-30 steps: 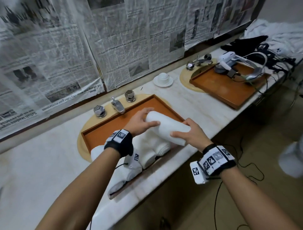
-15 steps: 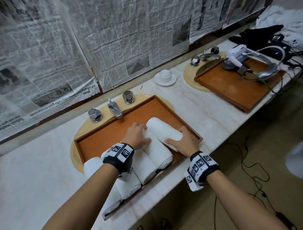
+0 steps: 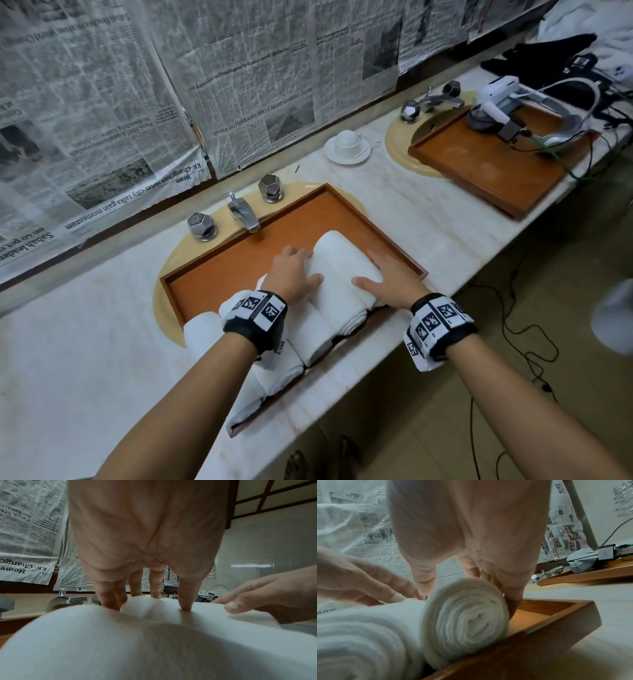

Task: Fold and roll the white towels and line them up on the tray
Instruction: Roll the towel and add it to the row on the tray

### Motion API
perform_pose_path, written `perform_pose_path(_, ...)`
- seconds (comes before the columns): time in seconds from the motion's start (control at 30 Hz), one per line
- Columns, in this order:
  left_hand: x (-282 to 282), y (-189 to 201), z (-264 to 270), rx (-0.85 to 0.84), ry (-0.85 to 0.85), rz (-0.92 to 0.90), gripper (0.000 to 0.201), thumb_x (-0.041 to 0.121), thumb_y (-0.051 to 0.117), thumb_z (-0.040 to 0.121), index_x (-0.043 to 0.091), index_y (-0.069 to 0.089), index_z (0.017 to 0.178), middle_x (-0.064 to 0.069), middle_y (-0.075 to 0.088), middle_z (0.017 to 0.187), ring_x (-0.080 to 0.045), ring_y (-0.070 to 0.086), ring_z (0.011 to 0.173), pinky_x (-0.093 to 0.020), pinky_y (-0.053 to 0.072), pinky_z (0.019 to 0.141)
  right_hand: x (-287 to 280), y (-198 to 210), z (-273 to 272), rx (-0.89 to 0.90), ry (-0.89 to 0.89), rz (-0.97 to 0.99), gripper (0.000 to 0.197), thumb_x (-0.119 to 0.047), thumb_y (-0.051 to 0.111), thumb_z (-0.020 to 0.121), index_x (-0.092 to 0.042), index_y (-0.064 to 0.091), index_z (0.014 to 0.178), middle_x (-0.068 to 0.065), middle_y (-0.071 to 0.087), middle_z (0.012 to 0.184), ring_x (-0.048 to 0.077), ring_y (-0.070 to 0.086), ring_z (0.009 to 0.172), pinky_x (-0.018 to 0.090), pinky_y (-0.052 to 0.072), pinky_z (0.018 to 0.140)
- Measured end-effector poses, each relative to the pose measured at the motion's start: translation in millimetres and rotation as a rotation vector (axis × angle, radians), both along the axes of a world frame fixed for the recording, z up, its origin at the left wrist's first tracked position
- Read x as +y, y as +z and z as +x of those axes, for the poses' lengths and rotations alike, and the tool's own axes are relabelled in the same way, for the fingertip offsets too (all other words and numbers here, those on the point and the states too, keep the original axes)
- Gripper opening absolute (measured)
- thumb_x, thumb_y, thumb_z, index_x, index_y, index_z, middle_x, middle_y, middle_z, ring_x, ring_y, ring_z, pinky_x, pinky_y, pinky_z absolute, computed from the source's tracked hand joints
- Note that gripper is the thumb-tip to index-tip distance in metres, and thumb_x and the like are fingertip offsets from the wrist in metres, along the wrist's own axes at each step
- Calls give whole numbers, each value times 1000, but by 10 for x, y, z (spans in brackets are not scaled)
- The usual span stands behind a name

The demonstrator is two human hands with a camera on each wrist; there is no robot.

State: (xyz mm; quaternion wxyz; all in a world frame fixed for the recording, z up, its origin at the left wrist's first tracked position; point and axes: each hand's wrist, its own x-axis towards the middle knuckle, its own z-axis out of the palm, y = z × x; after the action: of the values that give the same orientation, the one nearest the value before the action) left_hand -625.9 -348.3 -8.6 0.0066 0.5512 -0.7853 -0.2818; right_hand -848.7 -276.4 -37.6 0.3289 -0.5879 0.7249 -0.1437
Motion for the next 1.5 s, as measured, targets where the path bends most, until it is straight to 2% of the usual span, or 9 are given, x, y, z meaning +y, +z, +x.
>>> perform_pose_path(0.07, 10, -3, 12, -1, 0, 0, 61, 42, 61, 93, 21, 42, 147, -9, 39, 145, -31, 41, 131, -42, 35, 108, 26, -67, 24, -21, 31, 1, 86, -55, 62, 87, -28, 20, 156, 1, 28, 159, 21, 30, 143, 41, 26, 117)
perform_pose_path(0.17, 3, 4, 31, 8, -2, 10, 62, 43, 61, 92, 22, 42, 147, -9, 41, 144, -31, 42, 131, -41, 36, 107, 105, -126, 4, -41, 34, -29, 92, -64, 59, 78, -34, 19, 156, -3, 28, 159, 18, 30, 143, 43, 28, 117)
perform_pose_path(0.27, 23, -16, 46, 17, -10, -1, 66, 46, 63, 90, 22, 41, 147, -9, 38, 146, -31, 39, 133, -42, 34, 109, 155, -113, 17, -28, 28, -72, 87, -57, 63, 82, -30, 22, 155, -2, 31, 157, 18, 33, 141, 43, 30, 115)
perform_pose_path(0.5, 91, -122, 39, 24, -65, -35, 77, 50, 70, 85, 19, 40, 149, -8, 24, 161, -31, 15, 149, -43, 14, 121, 227, -131, 115, 19, -12, -161, 76, -44, 64, 90, -22, 28, 154, 3, 38, 151, 21, 38, 136, 36, 32, 112)
perform_pose_path(0.7, 86, -76, 30, 17, -77, -40, 78, 50, 70, 85, 18, 39, 149, -8, 26, 160, -28, 19, 148, -41, 16, 121, 275, -138, 80, 17, -15, -171, 77, -44, 66, 87, -20, 32, 152, 3, 44, 146, 20, 43, 131, 39, 37, 110)
perform_pose_path(0.9, 136, -97, 58, 61, -53, -44, 77, 49, 70, 85, 19, 39, 149, -9, 26, 159, -30, 19, 147, -44, 19, 120, 359, -66, 102, 56, -11, -187, 76, -46, 62, 87, -20, 30, 151, 1, 40, 148, 22, 43, 130, 42, 41, 106)
perform_pose_path(1.1, 322, -56, 143, 100, -51, -107, 74, 49, 68, 87, 23, 38, 149, -5, 26, 159, -26, 19, 147, -43, 23, 119, 433, 130, 158, 129, 37, -338, 73, -51, 60, 85, -19, 34, 146, -2, 39, 147, 19, 42, 131, 41, 42, 106)
perform_pose_path(1.3, 560, 75, 500, 143, 31, -147, 72, 55, 64, 88, 25, 39, 148, -3, 34, 155, -24, 31, 142, -40, 29, 115, 431, 354, 547, 171, 180, -404, 72, -50, 59, 90, -16, 35, 148, 1, 36, 152, 16, 31, 141, 32, 27, 115)
perform_pose_path(1.5, 814, 133, 1308, 142, 180, -167, 66, 53, 65, 88, 26, 44, 145, -1, 41, 149, -22, 39, 136, -36, 33, 111, 410, 435, 1245, 179, 338, -429, 73, -52, 59, 89, -16, 35, 149, 2, 38, 153, 17, 32, 141, 28, 22, 116)
